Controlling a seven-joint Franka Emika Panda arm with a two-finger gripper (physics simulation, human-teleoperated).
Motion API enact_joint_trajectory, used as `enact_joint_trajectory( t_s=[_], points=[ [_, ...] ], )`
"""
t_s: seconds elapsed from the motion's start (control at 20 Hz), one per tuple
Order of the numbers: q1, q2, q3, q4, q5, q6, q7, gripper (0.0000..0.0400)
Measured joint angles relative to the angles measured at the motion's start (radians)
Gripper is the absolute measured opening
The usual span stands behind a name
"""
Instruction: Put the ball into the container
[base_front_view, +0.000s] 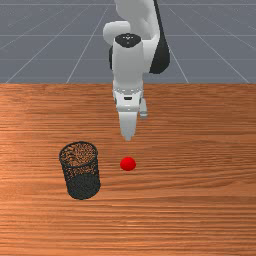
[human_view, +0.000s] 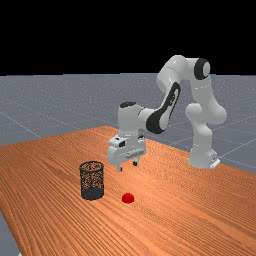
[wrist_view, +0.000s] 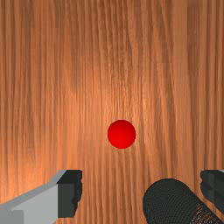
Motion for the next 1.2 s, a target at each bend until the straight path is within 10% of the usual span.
enact_joint_trajectory(
  t_s=[0.1,0.2,0.25,0.35,0.5,0.55,0.65,0.85,0.9,1.0,1.2],
  points=[
    [0.0,0.0,0.0,0.0,0.0,0.0,0.0,0.0148],
    [0.0,0.0,0.0,0.0,0.0,0.0,0.0,0.0054],
    [0.0,0.0,0.0,0.0,0.0,0.0,0.0,0.0033],
    [-0.005,-0.002,0.004,-0.001,0.011,-0.001,-0.01,0.0265],
    [0.0,0.006,0.0,0.009,0.001,-0.014,-0.001,0.037],
    [0.0,0.008,0.0,0.011,0.001,-0.018,-0.001,0.0225],
    [-0.001,0.008,0.0,0.011,0.001,-0.02,-0.001,0.0083],
    [-0.001,0.026,0.0,0.028,0.001,-0.035,-0.002,0.0011],
    [-0.001,0.036,0.0,0.032,0.001,-0.033,-0.002,0.0164],
    [-0.001,0.057,0.0,0.036,0.001,-0.022,-0.002,0.0313],
    [-0.001,0.078,0.0,0.031,0.001,0.005,-0.002,0.0388]
  ],
)
